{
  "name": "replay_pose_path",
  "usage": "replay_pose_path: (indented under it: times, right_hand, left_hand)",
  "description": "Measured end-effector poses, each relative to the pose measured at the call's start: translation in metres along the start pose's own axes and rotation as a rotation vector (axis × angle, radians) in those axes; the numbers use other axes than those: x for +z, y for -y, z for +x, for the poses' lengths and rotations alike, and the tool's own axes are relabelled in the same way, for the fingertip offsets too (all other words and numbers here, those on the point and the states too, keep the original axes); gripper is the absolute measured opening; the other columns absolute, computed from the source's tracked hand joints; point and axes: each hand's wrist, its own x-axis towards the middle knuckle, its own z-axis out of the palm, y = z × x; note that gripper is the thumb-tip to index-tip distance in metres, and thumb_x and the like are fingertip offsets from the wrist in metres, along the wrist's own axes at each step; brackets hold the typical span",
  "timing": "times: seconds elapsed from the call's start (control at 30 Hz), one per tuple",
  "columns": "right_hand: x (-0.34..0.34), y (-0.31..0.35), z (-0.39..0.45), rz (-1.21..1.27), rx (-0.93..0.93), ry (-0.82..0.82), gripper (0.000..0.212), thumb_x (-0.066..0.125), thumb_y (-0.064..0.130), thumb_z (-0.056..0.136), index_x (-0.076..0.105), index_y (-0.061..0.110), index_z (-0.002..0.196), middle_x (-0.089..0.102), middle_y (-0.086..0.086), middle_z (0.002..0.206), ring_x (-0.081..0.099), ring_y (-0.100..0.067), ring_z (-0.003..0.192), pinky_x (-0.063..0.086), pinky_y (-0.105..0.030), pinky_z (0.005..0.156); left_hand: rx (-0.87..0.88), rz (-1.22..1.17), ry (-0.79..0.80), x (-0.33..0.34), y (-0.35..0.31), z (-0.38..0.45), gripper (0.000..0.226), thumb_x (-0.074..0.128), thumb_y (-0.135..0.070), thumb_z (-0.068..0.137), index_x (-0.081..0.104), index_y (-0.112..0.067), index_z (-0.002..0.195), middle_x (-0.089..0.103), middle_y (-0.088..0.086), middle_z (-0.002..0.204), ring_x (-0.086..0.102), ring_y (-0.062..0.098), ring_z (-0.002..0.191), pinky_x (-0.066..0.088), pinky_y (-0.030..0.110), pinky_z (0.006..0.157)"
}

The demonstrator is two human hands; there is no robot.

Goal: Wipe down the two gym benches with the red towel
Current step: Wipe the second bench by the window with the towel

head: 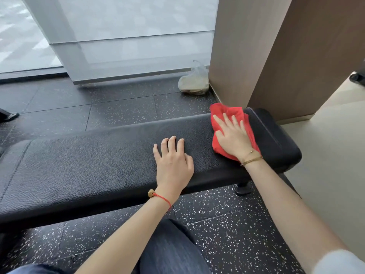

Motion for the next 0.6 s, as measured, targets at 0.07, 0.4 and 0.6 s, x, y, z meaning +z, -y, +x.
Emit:
replay_pose_path:
  times: [0.07,0.4,0.6]
  right_hand:
    - [0.009,0.016,-0.026,-0.001,-0.181,-0.001,0.060,0.037,0.033,0.097,0.017,0.039,0.153,0.011,0.002,0.163,0.007,-0.024,0.151,0.000,-0.044,0.122]
    - [-0.006,-0.073,-0.017,-0.045,0.194,-0.077,0.056,0.033,0.034,0.099,0.017,0.039,0.153,0.012,0.001,0.163,0.010,-0.027,0.150,0.001,-0.045,0.122]
    - [-0.011,-0.075,0.003,0.005,0.205,-0.036,0.056,0.029,0.037,0.100,0.014,0.039,0.153,0.008,0.000,0.164,0.007,-0.029,0.150,-0.001,-0.047,0.122]
  left_hand:
    - [-0.005,-0.004,-0.015,0.000,0.000,0.001,0.048,0.040,-0.031,0.088,0.054,-0.016,0.132,0.051,0.008,0.140,0.043,0.032,0.131,0.027,0.056,0.113]
    - [0.009,0.020,-0.020,0.004,0.002,-0.001,0.050,0.037,-0.032,0.091,0.053,-0.016,0.136,0.051,0.008,0.142,0.042,0.031,0.133,0.028,0.056,0.114]
    - [0.002,0.014,-0.030,0.003,0.000,0.000,0.049,0.040,-0.031,0.089,0.053,-0.017,0.134,0.052,0.007,0.140,0.043,0.030,0.132,0.028,0.055,0.113]
